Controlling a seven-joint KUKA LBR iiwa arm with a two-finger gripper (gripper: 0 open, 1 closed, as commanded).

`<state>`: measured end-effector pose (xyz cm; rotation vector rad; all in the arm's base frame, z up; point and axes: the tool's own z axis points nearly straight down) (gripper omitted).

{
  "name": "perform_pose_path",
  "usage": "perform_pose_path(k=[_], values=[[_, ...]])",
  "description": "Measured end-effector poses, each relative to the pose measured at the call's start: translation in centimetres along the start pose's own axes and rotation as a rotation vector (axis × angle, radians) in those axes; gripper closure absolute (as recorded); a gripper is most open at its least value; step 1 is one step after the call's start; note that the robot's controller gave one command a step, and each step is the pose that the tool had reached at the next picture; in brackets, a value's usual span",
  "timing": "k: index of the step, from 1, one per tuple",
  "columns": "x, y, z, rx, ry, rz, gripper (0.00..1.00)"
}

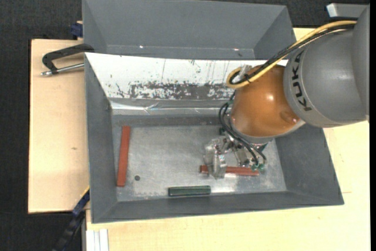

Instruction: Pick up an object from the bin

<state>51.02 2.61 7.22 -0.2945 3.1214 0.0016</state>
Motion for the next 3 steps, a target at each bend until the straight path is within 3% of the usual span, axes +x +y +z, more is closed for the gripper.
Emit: perform_pose_path(k=[1, 2, 3], values=[[0.47, -0.1, -13.21, 0.0, 0.002, 0.042, 1.0], [0.48, -0.12, -13.21, 0.0, 0.002, 0.043, 0.0], [0.48, -0.12, -13.21, 0.0, 0.002, 0.043, 0.0]])
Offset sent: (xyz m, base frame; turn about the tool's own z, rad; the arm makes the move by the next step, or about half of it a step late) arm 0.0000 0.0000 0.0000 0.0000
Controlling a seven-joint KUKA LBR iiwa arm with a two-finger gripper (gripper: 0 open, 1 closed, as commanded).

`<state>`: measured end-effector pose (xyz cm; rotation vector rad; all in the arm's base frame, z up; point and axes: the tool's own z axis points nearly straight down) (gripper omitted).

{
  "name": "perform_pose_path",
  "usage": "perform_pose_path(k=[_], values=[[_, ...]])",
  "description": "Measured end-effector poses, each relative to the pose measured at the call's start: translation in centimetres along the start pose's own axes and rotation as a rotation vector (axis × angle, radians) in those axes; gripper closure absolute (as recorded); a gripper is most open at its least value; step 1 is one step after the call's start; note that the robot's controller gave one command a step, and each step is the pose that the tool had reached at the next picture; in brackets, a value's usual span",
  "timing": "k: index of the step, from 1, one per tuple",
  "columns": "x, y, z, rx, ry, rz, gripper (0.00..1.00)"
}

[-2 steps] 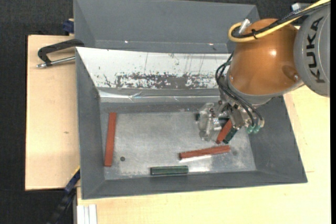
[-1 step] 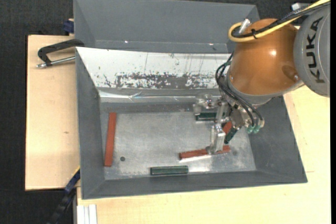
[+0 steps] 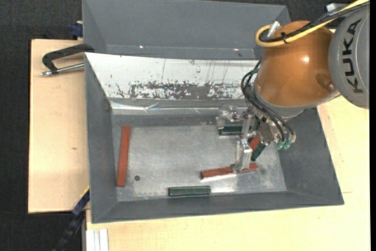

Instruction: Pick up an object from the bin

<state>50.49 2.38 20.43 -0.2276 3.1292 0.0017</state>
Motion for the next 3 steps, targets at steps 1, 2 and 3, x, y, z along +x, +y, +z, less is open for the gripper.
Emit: perform_pose_path(k=[1, 2, 3], values=[[0.2, -0.2, 4.0, 0.001, -0.003, -0.086, 0.0], [0.7, 0.0, 13.2, -0.001, 0.003, -0.274, 1.0], [0.7, 0.0, 13.2, -0.001, 0.003, -0.274, 1.0]])
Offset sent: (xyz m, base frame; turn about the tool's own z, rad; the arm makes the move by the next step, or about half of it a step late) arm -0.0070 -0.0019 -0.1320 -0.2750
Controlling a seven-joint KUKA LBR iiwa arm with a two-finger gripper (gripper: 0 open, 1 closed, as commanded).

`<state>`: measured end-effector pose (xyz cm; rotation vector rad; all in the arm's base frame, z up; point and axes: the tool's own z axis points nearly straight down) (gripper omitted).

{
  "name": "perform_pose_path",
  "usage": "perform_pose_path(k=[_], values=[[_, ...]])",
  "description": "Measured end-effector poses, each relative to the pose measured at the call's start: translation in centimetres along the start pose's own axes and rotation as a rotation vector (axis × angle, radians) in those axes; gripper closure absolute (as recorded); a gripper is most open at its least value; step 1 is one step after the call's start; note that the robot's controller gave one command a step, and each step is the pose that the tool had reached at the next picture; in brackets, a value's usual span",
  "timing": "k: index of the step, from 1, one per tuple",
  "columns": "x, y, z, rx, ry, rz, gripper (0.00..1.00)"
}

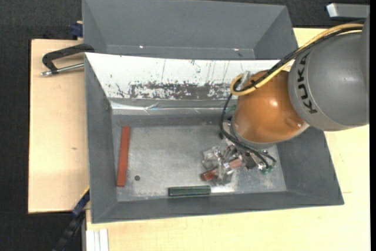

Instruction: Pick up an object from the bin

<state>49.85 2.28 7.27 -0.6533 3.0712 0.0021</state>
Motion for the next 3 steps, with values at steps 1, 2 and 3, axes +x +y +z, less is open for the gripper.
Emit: perform_pose_path(k=[1, 2, 3], values=[[-2.0, -0.9, -12.7, 0.001, -0.003, -0.02, 1.0], [-2.0, -0.9, -12.7, 0.001, -0.003, -0.02, 1.0], [-2.1, -1.0, -15.4, -0.001, 0.001, -0.087, 1.0]])
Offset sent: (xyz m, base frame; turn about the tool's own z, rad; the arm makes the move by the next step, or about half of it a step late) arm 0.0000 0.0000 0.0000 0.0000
